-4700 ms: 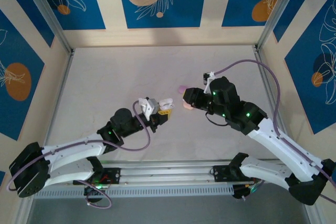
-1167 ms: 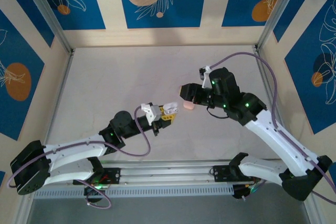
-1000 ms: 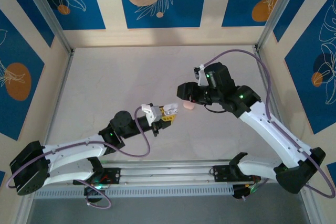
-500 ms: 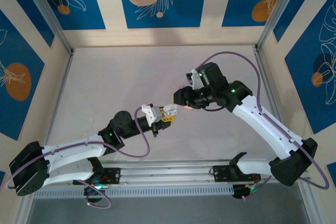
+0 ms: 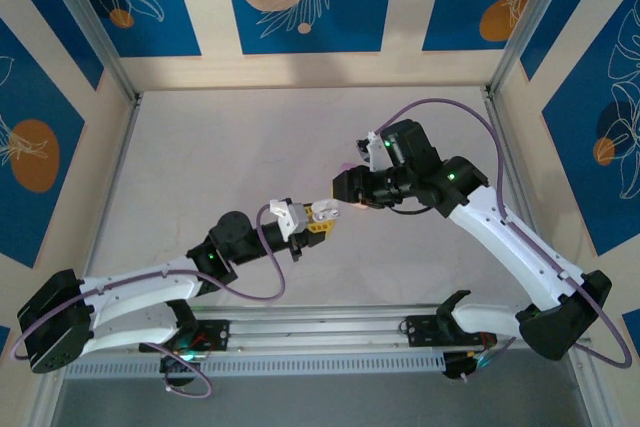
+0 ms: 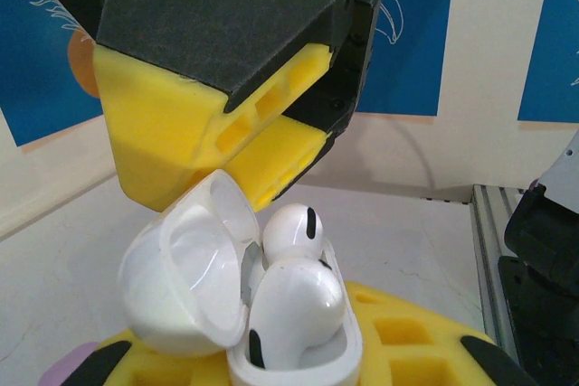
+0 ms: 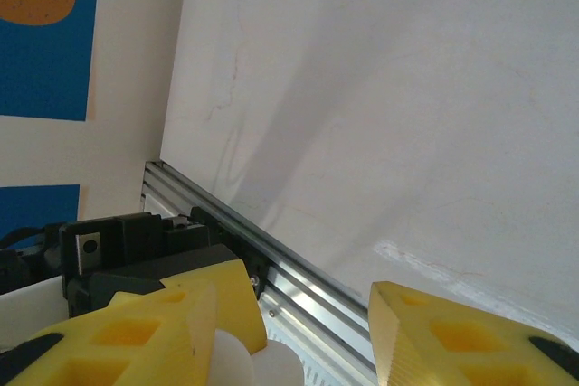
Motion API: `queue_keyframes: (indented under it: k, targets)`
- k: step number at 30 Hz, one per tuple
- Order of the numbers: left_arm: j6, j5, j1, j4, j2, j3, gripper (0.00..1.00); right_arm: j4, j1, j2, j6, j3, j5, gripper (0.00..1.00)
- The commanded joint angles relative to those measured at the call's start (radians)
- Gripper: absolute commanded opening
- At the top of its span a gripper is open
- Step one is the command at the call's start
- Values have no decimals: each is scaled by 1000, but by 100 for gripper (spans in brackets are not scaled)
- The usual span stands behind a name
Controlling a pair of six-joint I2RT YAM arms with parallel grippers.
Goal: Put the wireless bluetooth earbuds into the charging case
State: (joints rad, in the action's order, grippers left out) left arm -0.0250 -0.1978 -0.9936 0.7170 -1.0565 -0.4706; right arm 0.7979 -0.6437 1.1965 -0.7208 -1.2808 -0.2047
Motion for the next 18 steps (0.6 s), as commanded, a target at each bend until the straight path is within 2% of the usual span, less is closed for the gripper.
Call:
queue_keyframes:
  k: [1,18]
  targets:
    - [14,29,-8,26,12,-37,18,22,-1,-25,24,12,-45,49]
    - [36,56,-7,41,10,-31,18,32,-11,-6,41,28,-65,48]
